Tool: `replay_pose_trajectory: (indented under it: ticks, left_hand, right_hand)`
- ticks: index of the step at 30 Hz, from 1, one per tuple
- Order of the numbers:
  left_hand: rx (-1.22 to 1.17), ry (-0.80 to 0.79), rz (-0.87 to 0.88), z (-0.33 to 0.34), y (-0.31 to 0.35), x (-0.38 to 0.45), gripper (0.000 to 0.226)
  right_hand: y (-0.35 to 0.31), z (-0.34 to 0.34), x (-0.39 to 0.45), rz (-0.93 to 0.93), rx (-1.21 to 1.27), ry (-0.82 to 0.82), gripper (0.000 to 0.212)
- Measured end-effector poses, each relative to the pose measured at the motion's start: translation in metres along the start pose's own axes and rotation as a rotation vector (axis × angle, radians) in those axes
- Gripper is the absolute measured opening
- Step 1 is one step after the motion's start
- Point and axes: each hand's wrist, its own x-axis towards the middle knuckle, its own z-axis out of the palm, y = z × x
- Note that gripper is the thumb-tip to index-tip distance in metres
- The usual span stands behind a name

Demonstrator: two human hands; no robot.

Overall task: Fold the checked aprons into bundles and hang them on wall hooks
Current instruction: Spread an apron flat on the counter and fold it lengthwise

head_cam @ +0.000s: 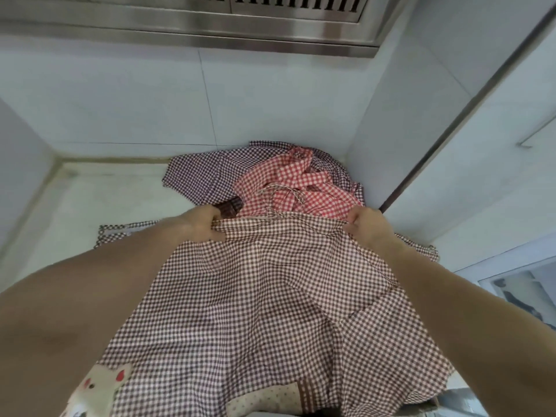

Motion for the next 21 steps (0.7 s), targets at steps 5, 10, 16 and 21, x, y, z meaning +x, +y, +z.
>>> replay_pose_trajectory:
  ticks: [5,10,16,21]
  left_hand:
    - [0.216,0.048,-0.157,-0.026,-0.050,-0.009,0.036]
    - [0.213,0.091,-0.279,-0.044,-0.103,-0.028,0.041]
    - [0.185,0.070,-0.178,-0.045,-0.133,-0.043,0.028]
    - [0.238,0.122,-0.314,-0.045,-0.166,-0.055,0.038]
  right_hand:
    - [0.000,-0.003,0.007,0.007,-0.080,-0.067,0.017]
    - [-0.005,-0.002,0.017,0.037,-0.208,-0.122,0.028]
    - [-0.021,0.002,0.021,0.019,-0.333,-0.191,0.039]
    - [-0.024,0.003,0.022,0.023,-0.402,-0.183,0.036]
